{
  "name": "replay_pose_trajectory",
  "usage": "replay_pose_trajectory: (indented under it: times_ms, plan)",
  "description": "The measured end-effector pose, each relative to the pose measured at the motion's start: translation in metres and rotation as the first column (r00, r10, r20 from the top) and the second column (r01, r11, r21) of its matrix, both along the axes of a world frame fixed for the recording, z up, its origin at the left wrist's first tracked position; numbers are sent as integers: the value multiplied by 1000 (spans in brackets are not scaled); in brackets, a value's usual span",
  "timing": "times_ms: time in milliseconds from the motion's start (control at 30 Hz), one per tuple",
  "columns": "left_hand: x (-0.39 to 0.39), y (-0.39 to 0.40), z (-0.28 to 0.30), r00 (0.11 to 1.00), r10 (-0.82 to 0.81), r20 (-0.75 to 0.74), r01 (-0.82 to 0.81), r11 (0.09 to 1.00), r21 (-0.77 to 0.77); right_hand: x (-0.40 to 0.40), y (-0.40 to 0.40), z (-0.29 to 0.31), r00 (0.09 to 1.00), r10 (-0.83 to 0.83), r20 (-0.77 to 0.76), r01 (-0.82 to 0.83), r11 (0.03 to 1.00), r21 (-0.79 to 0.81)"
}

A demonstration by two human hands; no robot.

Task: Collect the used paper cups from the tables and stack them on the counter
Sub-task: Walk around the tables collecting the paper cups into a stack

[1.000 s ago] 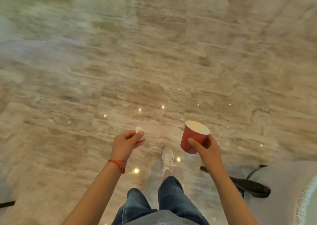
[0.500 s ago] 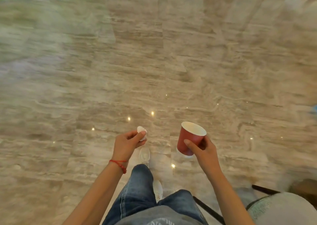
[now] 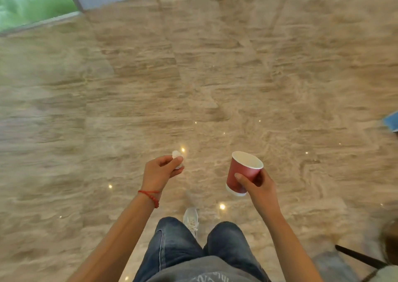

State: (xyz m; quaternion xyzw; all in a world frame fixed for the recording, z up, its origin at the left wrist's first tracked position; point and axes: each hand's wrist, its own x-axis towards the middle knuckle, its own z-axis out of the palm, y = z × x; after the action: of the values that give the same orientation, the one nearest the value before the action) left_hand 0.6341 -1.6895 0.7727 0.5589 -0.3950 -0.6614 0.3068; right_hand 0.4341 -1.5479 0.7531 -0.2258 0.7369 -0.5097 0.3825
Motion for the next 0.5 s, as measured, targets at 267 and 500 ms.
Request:
replay_pose_trajectory:
  times_ms: [267, 500]
  plan:
    - [-73, -77, -12, 992, -122, 24, 121, 992, 36, -51, -62, -9, 994, -103, 19, 103, 994, 39]
    - [-181, -137, -22, 971, -237, 40, 235, 970, 56, -143, -110, -17, 972, -232, 29, 232, 973, 15]
